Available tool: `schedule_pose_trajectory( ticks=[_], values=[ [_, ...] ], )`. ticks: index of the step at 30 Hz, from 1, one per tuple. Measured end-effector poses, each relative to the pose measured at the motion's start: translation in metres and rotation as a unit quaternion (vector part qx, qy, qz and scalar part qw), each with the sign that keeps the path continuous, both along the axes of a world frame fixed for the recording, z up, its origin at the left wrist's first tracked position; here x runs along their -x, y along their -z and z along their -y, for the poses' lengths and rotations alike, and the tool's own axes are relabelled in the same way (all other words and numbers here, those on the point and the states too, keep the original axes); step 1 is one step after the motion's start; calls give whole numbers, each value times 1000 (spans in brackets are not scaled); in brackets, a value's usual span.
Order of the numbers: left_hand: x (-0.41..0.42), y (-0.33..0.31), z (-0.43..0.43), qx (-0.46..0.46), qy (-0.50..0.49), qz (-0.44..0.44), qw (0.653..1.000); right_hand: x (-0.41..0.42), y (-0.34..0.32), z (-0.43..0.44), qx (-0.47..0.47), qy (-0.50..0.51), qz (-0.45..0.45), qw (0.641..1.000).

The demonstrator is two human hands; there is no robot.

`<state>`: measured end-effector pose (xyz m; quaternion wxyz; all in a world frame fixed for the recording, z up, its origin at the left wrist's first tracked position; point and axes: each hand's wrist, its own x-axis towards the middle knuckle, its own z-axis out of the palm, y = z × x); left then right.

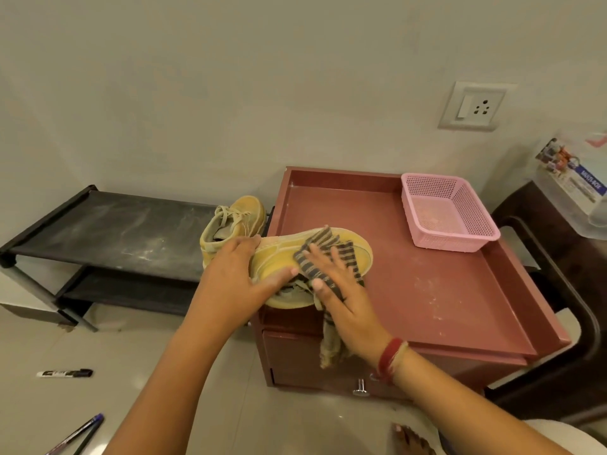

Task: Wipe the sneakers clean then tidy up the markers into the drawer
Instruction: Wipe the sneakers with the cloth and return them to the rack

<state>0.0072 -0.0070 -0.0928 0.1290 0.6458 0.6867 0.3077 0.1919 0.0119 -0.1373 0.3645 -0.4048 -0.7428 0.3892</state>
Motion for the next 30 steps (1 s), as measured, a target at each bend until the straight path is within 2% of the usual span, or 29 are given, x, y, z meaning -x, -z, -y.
schedule_pose_trajectory(
  ticks=[3,7,11,12,16,20,23,25,28,30],
  values=[
    [0,1,2,0,7,-9,1000,-9,2,4,-5,-44,-23,999],
    [-2,1,2,-6,-22,0,1000,-15,3,-23,42,82,23,995],
    [0,-2,2,-2,-16,11,1000,-2,8,9,-13,-40,-32,999],
    [1,-2,3,-2,-13,10,1000,-7,9,6,-11,-45,-29,998],
    [0,-2,2,-2,-26,6,1000,-17,6,-17,44,53,1,998],
    [1,-3,1,-3,-21,3,1000,-9,9,-2,8,-48,-25,999],
    [1,-2,2,-6,-24,-1,1000,-19,7,-22,41,33,-6,999],
    [2,-3,1,-11,-22,-1,1000,-12,3,-16,24,29,-2,999],
    [5,-4,1,-7,-5,11,1000,-5,7,3,-62,-67,-2,996],
    [6,-4,2,-10,-1,9,1000,-16,11,-13,-51,-15,20,998]
  ],
)
